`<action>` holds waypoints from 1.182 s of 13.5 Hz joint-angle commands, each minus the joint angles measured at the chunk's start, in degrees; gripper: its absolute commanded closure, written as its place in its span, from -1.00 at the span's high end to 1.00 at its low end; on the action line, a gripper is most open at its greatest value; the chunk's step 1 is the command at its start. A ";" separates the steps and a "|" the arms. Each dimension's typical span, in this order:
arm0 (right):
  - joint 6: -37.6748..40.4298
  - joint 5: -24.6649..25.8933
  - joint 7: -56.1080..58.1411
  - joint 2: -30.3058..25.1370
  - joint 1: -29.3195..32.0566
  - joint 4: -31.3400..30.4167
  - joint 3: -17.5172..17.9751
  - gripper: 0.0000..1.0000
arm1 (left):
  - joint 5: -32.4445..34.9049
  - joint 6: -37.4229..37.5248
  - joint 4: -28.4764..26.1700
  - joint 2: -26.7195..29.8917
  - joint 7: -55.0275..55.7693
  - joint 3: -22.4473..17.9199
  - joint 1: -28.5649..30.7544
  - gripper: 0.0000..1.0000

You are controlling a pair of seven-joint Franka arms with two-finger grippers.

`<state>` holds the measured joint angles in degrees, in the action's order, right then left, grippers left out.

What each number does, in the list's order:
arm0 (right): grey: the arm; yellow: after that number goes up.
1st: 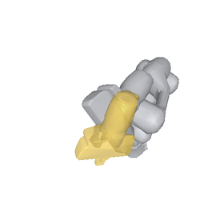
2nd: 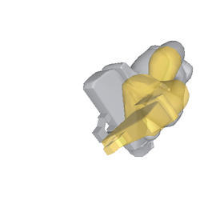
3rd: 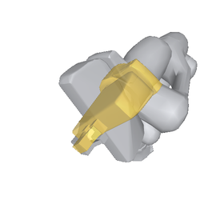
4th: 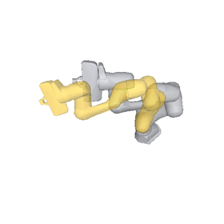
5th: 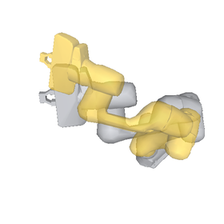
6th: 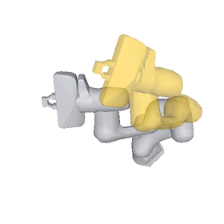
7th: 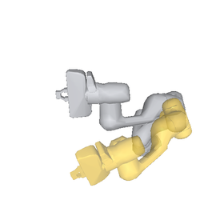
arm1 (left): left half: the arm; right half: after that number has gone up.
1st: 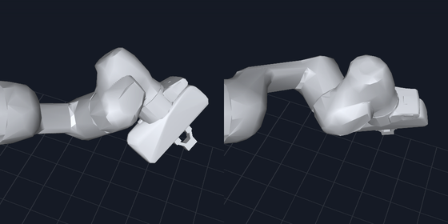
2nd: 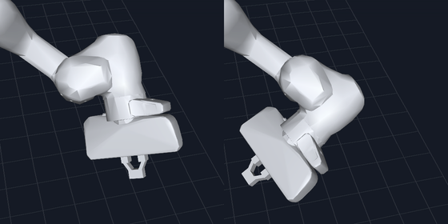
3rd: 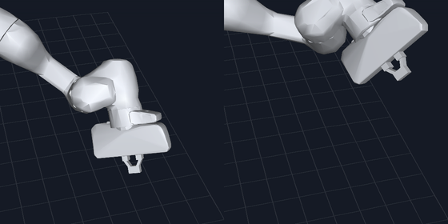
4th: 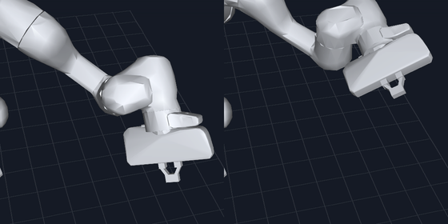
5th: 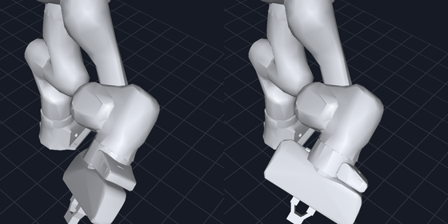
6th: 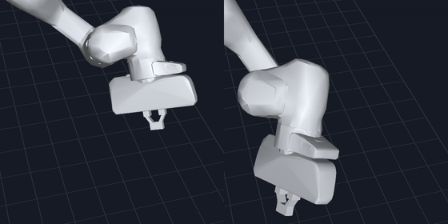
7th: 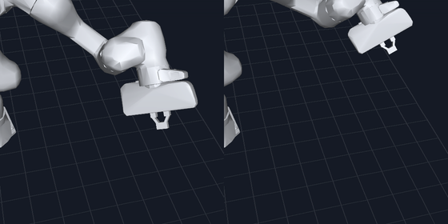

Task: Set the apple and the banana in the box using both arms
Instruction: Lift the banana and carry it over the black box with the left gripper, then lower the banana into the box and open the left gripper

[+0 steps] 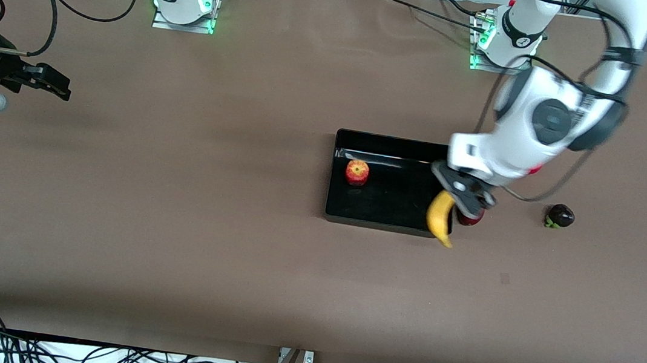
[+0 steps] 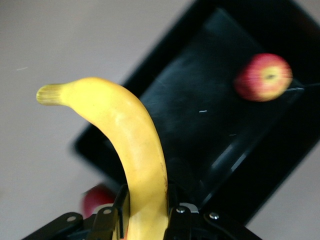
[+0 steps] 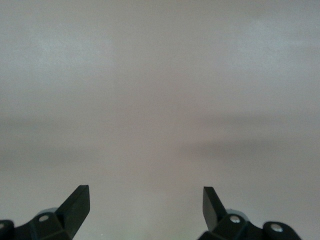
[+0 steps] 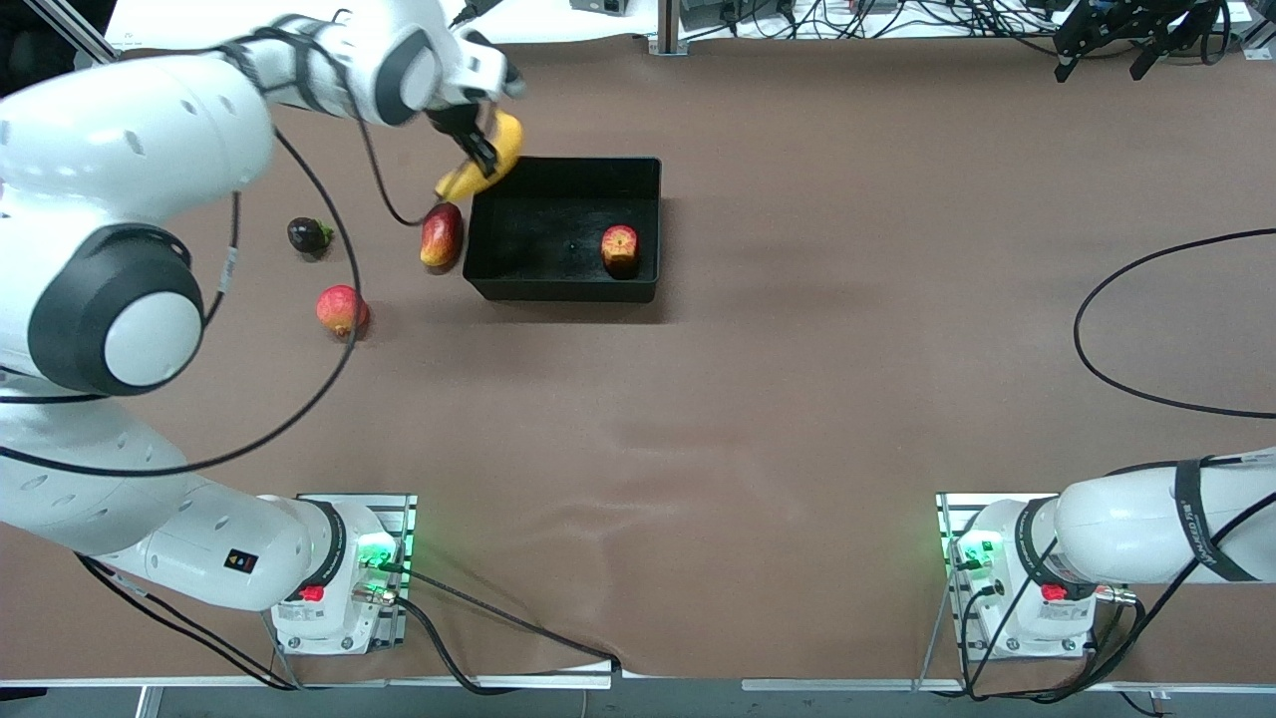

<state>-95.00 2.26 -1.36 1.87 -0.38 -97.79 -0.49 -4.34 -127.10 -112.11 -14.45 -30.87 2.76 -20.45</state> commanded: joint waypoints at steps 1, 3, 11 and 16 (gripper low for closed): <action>0.87 0.73 -0.40 -0.91 0.11 0.14 0.58 1.00 | 0.04 -2.53 -1.61 -1.89 0.20 -0.74 -3.45 -1.00; 0.87 0.81 -0.40 -0.91 0.11 0.14 0.58 1.00 | -2.93 -5.25 -3.98 -3.30 0.20 -0.74 -4.94 -1.00; 0.87 0.81 -0.40 -0.91 0.11 0.14 0.67 1.00 | -5.59 -6.67 -5.31 -6.83 0.11 -0.74 -5.30 1.00; 0.78 0.81 -0.40 -0.91 0.11 0.14 0.67 1.00 | -5.06 -5.88 -5.04 0.09 -0.50 -1.35 0.74 1.00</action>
<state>-94.99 2.26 -1.36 1.87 -0.38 -97.79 -0.28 -8.37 -134.01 -116.54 -19.83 -29.99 1.57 -23.54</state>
